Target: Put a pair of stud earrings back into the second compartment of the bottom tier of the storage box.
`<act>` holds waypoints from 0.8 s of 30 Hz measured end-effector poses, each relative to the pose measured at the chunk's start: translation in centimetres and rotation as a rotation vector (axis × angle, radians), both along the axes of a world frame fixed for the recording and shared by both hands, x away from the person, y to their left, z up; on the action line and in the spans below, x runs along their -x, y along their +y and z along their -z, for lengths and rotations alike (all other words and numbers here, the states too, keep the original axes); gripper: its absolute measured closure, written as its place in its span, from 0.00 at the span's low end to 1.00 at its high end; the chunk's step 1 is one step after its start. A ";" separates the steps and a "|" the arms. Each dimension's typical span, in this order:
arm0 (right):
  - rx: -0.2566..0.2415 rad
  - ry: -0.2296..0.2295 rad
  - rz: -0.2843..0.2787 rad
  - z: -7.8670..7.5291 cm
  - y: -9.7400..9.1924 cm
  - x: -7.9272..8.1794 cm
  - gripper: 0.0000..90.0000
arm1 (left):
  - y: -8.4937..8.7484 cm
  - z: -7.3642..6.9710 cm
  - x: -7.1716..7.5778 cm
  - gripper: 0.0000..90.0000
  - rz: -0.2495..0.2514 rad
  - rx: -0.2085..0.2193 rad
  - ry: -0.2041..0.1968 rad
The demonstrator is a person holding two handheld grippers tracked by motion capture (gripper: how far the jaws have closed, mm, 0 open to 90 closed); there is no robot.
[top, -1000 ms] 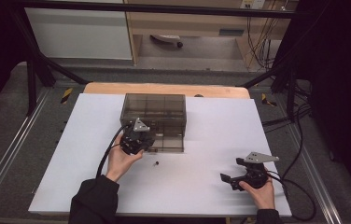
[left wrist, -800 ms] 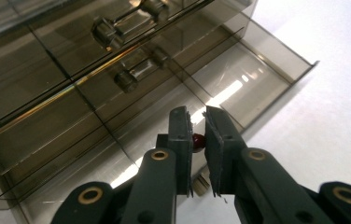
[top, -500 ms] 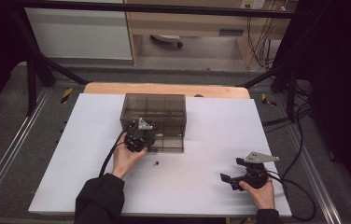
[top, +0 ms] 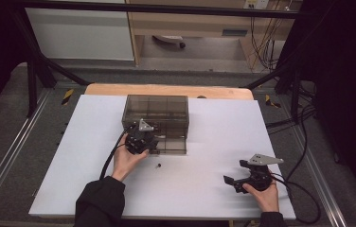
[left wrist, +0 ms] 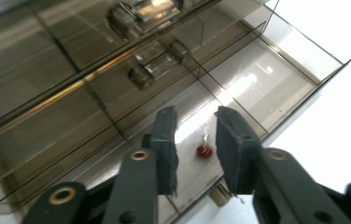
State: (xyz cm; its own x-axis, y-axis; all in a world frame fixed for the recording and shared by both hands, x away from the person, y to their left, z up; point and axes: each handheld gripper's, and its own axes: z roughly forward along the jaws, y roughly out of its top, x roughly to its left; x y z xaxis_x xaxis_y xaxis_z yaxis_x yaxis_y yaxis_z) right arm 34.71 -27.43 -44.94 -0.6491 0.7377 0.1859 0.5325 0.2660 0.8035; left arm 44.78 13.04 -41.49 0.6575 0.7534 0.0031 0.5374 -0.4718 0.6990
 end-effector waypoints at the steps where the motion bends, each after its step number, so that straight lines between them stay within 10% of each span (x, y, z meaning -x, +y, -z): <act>1: 0.001 -0.001 -0.001 0.0 0.0 0.0 0.01 | 0.1 -0.2 0.1 0.73 -0.002 0.004 0.001; 24: 0.002 -0.001 -0.001 0.0 0.0 0.0 0.01 | 3.0 -1.2 4.2 0.18 0.036 0.057 0.008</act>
